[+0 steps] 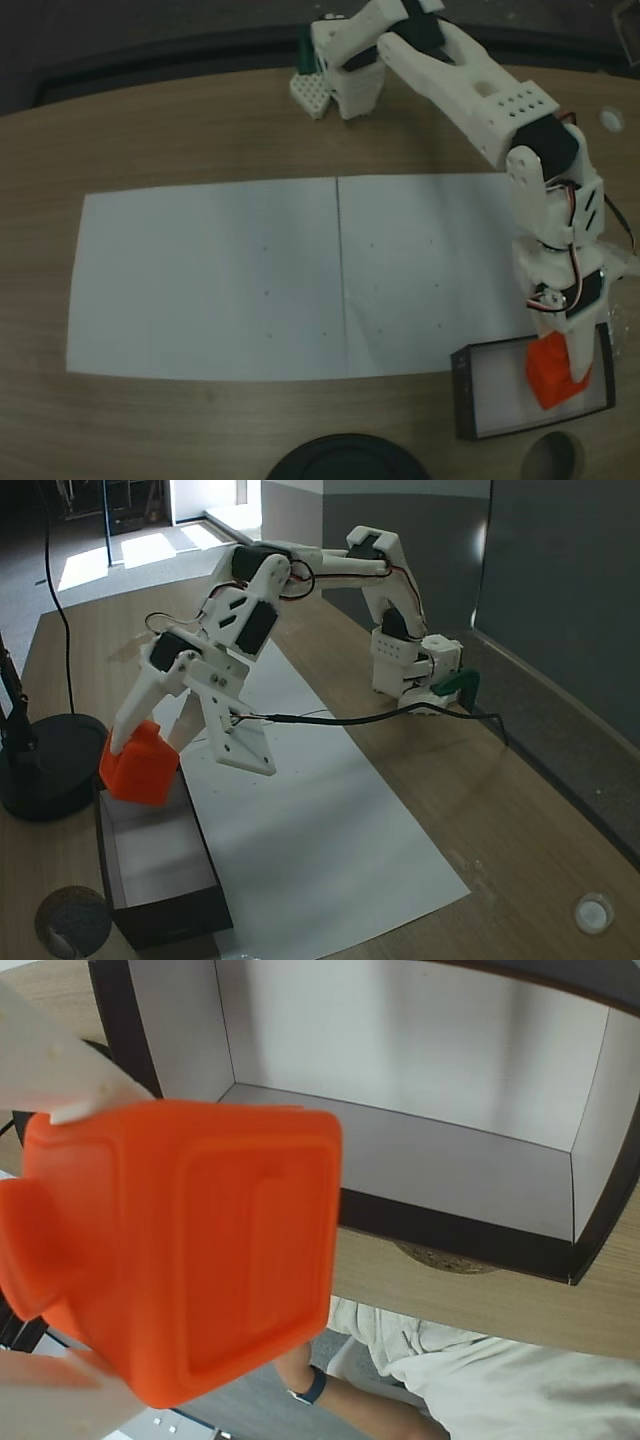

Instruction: Grab a orange square and put it in the box.

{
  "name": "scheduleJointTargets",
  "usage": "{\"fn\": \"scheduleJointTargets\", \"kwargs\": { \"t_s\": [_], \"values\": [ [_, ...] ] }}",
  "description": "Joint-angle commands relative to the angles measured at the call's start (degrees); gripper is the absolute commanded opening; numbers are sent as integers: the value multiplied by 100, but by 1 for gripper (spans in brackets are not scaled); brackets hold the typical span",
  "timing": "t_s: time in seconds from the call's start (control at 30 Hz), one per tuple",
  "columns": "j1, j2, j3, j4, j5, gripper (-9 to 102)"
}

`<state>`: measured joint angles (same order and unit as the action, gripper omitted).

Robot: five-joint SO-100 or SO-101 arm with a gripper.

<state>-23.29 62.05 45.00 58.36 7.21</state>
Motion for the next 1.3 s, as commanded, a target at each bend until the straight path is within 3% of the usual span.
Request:
{"fn": "scheduleJointTargets", "kwargs": {
  "t_s": [0.0,0.1,0.33,0.4,0.53,0.6,1.0,1.27],
  "values": [
    [18,211,-483,132,62,22],
    [0,281,-492,343,62,28],
    [9,422,-492,396,53,28],
    [44,492,-492,492,18,23],
    [211,1055,-501,835,-316,3],
    [352,1503,-501,1230,-729,0],
    [1872,6073,-431,3955,-413,0],
    [2839,9246,958,4025,-439,0]
  ]
}}
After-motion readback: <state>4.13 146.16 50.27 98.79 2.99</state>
